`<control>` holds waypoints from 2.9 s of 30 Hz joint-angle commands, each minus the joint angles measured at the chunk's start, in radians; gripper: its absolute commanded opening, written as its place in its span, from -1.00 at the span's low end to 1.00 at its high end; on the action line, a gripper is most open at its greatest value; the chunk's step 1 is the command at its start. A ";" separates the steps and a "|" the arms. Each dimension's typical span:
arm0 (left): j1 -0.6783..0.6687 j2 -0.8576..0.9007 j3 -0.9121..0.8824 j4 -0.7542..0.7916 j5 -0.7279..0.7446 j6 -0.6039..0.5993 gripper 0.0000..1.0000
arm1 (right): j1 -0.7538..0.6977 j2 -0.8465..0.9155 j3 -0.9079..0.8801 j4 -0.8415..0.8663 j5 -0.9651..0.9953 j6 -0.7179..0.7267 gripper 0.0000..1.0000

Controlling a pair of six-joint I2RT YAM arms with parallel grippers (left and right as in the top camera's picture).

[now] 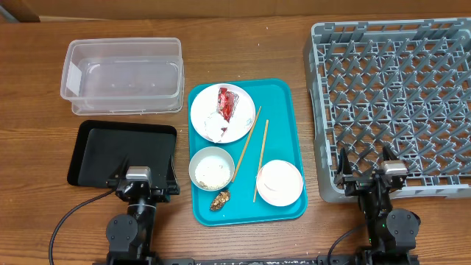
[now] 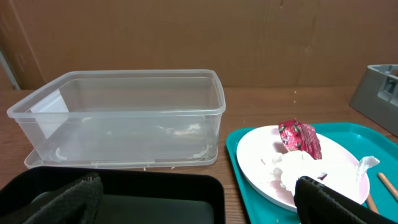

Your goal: Sort waste into correct bins and load items into the dishwasher

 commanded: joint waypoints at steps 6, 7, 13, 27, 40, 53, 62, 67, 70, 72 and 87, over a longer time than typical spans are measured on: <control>-0.009 0.001 0.005 -0.005 0.053 -0.084 1.00 | -0.002 -0.009 0.008 0.006 -0.002 0.166 1.00; -0.009 0.002 0.011 -0.005 0.067 -0.083 0.99 | -0.002 -0.009 0.016 0.005 0.000 0.192 1.00; -0.009 0.021 0.113 -0.089 0.090 -0.090 0.99 | -0.002 -0.009 0.090 -0.005 -0.001 0.267 1.00; -0.009 0.579 0.606 -0.319 0.186 -0.090 1.00 | -0.002 0.269 0.480 -0.348 -0.116 0.341 1.00; -0.009 1.122 1.227 -0.973 0.182 -0.090 1.00 | -0.002 0.852 0.995 -0.921 -0.103 0.333 0.99; -0.010 1.220 1.234 -0.905 0.285 -0.117 1.00 | -0.002 1.084 1.075 -1.087 0.064 0.333 1.00; -0.106 1.355 1.234 -0.667 0.273 -0.116 0.99 | -0.002 1.081 1.076 -1.087 0.065 0.306 1.00; -0.216 1.479 1.234 -0.576 0.133 -0.112 0.96 | -0.002 1.081 1.076 -1.086 0.071 0.307 1.00; -0.278 1.564 1.234 -0.525 0.113 -0.113 0.93 | -0.002 1.081 1.076 -1.086 0.072 0.307 1.00; -0.303 1.610 1.234 -0.506 0.111 -0.112 0.89 | -0.002 1.081 1.075 -1.086 0.072 0.307 1.00; -0.334 1.851 1.234 -0.497 0.030 -0.113 0.11 | -0.002 1.081 1.075 -1.086 0.071 0.307 1.00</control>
